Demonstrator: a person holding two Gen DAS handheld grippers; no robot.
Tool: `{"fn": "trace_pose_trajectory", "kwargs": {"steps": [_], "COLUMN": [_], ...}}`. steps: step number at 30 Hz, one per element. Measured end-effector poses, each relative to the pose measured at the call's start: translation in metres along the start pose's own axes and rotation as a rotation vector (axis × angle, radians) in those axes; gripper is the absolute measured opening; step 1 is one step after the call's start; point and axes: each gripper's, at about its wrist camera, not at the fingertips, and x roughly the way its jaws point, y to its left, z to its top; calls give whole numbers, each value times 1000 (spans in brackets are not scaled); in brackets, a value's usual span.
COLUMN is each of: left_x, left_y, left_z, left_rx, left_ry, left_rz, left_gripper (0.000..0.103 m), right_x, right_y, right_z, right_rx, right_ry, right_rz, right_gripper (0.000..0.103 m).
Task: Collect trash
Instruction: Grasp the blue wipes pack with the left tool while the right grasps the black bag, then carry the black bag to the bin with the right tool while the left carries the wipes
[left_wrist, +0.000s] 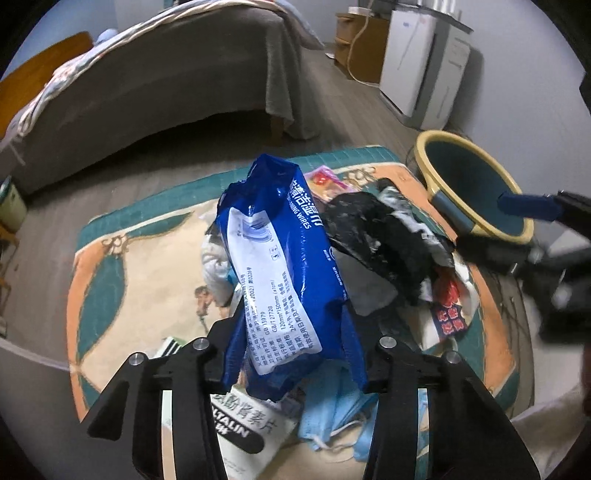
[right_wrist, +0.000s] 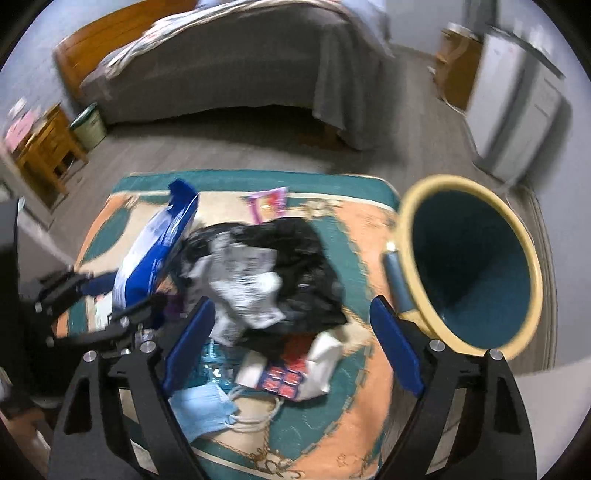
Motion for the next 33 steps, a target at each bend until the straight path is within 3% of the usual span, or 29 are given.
{"fn": "trace_pose_trajectory", "kwargs": {"steps": [2,4,8,9,17,24,29,33], "left_x": [1,0,0,0,-22,-51,-62,-61], "left_y": [6,9,12,10,7,-7,-25,-43], "left_z": [0,-1,0,0,12,25,42,54], "left_rx": [-12,-18,-12,-3,20,76,94,131], "left_ry": [2,-1,-2,-4,-88,-187,-229,-249], "left_rz": [5,8,2,4,23,30,-21,-39], "left_gripper": [47,47,47,47,46,46,46,46], "right_x": [11,25,43,43,0,-42,-63,-73], "right_y": [10,20,31,32,13,-29,-68,-103], "right_z": [3,6,7,7,17,39,53,60], "right_rx": [-48,-89,-133,-127,-20,95,186,231], "right_ry": [9,29,86,92,2,-101,-173,-218], "right_rz": [-25,-40,-42,-40,8,14,29,-15], "right_gripper": [83,74,18,11,6,6,6,6]}}
